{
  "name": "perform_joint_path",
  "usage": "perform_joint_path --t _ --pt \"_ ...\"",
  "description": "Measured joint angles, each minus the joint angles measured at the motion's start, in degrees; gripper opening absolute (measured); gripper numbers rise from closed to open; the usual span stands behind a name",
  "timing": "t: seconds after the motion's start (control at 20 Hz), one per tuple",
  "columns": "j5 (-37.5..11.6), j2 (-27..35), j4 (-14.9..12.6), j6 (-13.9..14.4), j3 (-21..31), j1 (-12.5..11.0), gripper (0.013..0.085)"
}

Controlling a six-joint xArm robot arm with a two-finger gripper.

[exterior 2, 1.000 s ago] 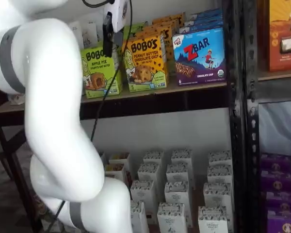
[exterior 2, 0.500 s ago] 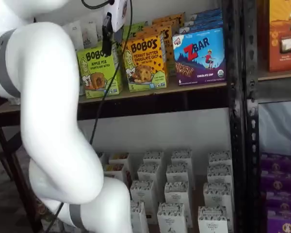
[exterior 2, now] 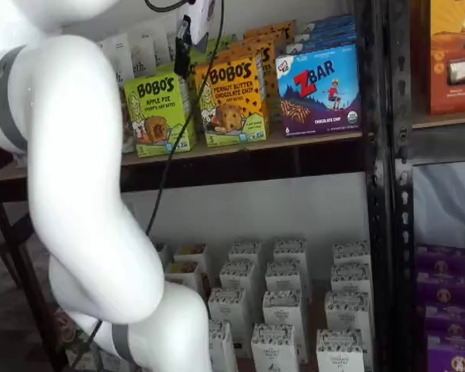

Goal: Pick up the orange box on the top shelf, the fifth box from the left

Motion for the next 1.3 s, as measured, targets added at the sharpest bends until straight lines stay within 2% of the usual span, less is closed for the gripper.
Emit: perform_joint_path --t 0.4,0.75,1.05,1.3 --pt "-5.81 1.7 0.64 -2.86 0.25 -1.92 0.085" --pt "-8.51 3.73 -4.17 -5.33 0.19 -1.97 0.085" --pt "-10.3 4.96 -5.03 -6.86 1.09 -2.26 0.085" --pt "-8.21 7.48 -8.54 -6.63 -1.42 -1.44 0.085"
